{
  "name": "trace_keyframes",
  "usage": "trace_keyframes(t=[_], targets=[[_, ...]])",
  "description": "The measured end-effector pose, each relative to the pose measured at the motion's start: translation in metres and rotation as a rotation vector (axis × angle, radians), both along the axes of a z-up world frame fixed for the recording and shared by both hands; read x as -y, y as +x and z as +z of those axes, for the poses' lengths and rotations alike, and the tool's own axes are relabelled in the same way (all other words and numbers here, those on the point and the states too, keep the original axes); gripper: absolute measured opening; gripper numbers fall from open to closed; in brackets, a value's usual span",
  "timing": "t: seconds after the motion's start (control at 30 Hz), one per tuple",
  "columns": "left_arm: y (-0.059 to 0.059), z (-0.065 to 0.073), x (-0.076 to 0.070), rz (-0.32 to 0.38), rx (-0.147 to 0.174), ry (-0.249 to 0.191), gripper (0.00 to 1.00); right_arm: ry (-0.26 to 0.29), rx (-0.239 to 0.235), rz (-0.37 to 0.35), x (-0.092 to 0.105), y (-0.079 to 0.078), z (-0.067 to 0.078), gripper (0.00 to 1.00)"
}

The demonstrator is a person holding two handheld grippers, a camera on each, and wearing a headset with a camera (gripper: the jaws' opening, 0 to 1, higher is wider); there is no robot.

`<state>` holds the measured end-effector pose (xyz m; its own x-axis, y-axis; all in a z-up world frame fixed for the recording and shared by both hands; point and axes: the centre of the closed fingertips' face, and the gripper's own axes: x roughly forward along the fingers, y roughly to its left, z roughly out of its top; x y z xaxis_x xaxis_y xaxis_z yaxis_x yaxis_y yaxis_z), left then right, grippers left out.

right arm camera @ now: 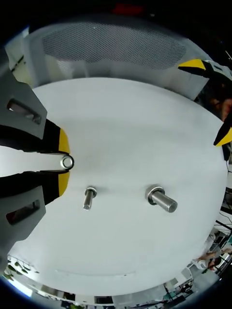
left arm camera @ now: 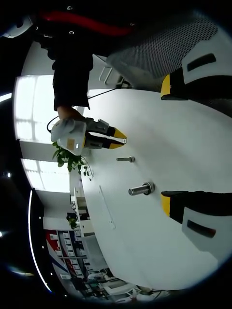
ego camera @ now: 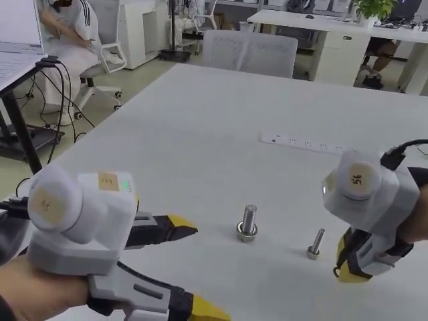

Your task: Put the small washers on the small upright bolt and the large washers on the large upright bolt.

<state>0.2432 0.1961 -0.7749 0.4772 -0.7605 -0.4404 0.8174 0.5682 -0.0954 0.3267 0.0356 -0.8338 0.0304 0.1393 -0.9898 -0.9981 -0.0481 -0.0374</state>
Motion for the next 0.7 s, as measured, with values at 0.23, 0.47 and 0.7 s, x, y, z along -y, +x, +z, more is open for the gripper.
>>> trace_keyframes(t=[0.23,0.47,0.7], targets=[[0.0,-0.001,0.0,0.004,-0.003,0.001,0.76,0.008,0.021,-0.003,0.002,0.01,0.014,0.14],[0.0,-0.002,0.001,0.003,-0.006,0.003,0.76,0.018,0.048,0.0,-0.002,0.018,0.027,0.14],[0.001,-0.002,0.0,0.008,-0.007,0.0,0.76,0.027,0.074,0.019,-0.012,0.026,0.038,0.14]])
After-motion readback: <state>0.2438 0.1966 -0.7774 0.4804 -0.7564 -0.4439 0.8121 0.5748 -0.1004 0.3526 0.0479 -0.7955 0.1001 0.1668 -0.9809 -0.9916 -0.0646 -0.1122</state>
